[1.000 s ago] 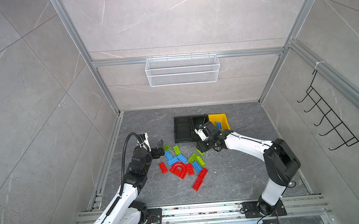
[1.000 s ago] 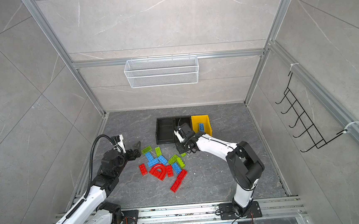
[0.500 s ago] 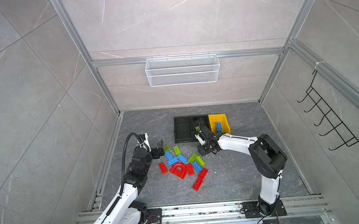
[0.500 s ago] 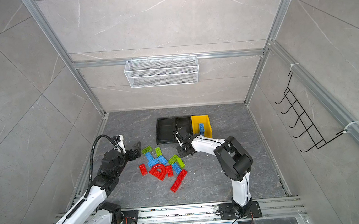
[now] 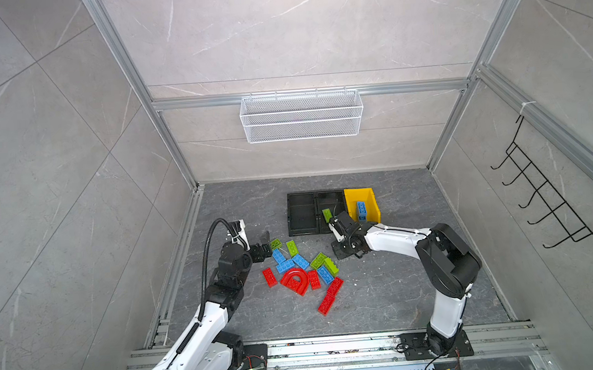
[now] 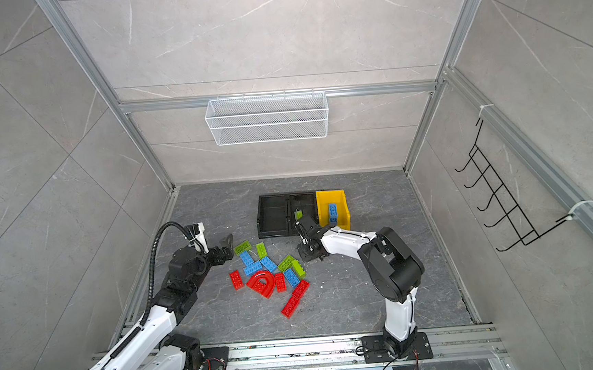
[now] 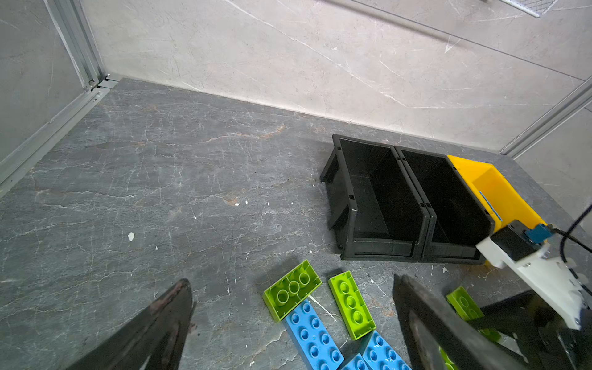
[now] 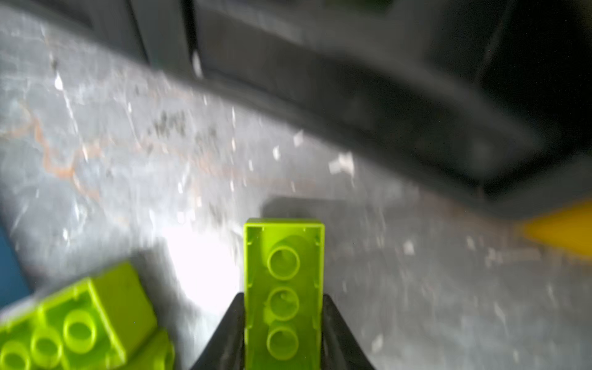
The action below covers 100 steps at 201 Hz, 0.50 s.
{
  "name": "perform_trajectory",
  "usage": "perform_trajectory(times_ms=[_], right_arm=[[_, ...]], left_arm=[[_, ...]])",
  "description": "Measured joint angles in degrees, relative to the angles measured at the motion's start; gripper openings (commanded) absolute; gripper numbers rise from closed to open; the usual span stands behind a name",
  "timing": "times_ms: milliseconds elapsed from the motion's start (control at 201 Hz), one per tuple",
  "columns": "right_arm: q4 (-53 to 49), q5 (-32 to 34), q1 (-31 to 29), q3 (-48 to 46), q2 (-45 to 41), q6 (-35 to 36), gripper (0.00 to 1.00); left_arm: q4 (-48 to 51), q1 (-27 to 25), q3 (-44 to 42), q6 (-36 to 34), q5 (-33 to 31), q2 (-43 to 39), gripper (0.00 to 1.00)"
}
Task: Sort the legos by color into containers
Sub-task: 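Move the right gripper back to the pile and grasp another lime-green brick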
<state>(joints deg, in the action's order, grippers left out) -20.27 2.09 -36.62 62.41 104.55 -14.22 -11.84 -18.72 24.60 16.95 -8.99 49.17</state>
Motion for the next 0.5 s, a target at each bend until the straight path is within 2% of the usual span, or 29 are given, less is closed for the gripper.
perform_trajectory(times_ms=[234,498], right_arm=[[0.63,-0.79,0.04,-5.66,-8.5,-2.82,0.33],[1.95,-2.14,0.59,-7.65,-12.31,-4.31,0.32]], left_arm=[[0.0,0.0,0.0,0.0,0.02,0.0,1.0],[0.0,0.0,0.0,0.0,0.02,-0.02,1.0]])
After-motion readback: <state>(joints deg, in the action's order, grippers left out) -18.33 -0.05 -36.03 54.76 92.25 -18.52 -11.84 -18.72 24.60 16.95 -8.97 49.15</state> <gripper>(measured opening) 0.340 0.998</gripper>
